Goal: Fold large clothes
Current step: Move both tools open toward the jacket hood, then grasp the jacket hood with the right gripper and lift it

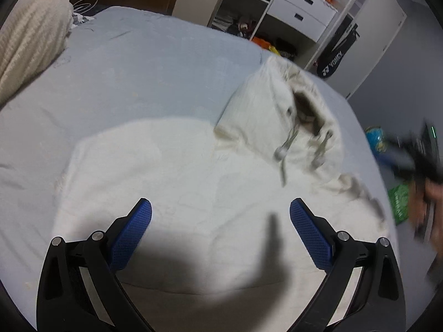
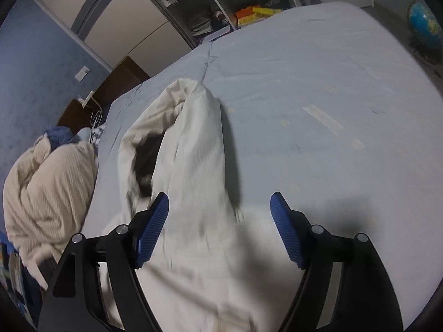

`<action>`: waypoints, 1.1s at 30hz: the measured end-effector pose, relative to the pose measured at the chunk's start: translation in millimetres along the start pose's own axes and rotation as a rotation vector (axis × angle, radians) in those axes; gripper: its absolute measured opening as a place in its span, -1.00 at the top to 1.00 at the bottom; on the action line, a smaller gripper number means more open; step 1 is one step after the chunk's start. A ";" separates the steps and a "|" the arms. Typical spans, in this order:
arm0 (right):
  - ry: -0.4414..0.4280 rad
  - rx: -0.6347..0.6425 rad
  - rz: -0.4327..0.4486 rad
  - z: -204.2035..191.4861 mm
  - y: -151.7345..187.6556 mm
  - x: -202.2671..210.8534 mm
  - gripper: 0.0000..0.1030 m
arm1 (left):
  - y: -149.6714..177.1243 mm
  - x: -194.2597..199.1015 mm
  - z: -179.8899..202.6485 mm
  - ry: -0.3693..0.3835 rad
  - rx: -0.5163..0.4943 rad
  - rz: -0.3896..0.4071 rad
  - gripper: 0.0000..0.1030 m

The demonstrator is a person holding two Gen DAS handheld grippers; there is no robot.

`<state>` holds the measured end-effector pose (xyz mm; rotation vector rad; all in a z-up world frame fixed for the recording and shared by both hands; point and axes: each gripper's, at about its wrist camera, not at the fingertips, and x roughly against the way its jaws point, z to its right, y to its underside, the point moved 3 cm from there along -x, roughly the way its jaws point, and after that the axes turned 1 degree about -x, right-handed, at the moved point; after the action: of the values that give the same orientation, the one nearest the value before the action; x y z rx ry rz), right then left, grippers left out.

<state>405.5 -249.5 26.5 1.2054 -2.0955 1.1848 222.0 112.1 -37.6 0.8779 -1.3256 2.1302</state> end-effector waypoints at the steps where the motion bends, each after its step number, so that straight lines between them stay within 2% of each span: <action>1: -0.014 -0.020 -0.002 -0.1 -13.5 -18.0 -0.39 | 6.7 -2.6 -1.1 -0.011 -0.033 0.023 -0.87; 3: -0.040 -0.039 -0.008 -1.3 -31.7 -44.6 -0.39 | 15.0 -1.6 -0.4 -0.030 -0.090 0.086 -0.87; 5: -0.044 -0.052 -0.021 -2.3 -50.4 -78.0 -0.39 | 16.6 -2.9 -1.4 -0.028 -0.095 0.106 -0.87; 13: -0.120 -0.067 -0.050 -18.1 -106.2 -172.0 -0.39 | 14.4 -10.3 -5.1 -0.024 -0.090 0.151 -0.87; 17: -0.086 -0.023 -0.082 -34.3 -126.1 -206.6 -0.37 | 14.1 -14.0 -4.1 -0.025 -0.094 0.151 -0.87; 19: -0.037 0.017 -0.102 -41.5 -131.9 -218.4 0.03 | 14.4 -15.1 -3.7 -0.032 -0.099 0.148 -0.87; 20: 0.002 0.063 -0.116 -47.3 -133.0 -222.3 0.41 | 14.9 -15.0 -3.5 -0.035 -0.101 0.149 -0.87; 21: 0.012 0.082 -0.114 -50.0 -133.1 -221.6 0.68 | 15.4 -14.4 -3.5 -0.037 -0.101 0.150 -0.87; 23: -0.005 0.145 -0.077 -60.7 -131.8 -207.4 0.76 | 15.2 -14.0 -3.2 -0.038 -0.101 0.152 -0.87; 30: -0.014 0.165 0.043 -81.7 -122.7 -130.7 0.79 | 14.4 -15.0 -2.9 -0.050 -0.095 0.151 -0.87; 33: -0.037 0.174 0.090 -94.2 -108.5 -82.8 0.80 | 14.1 -14.2 -4.0 -0.047 -0.094 0.150 -0.87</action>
<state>537.7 -158.0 67.2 1.2274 -2.1300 1.4212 221.0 109.0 -57.7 0.8176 -1.5463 2.1507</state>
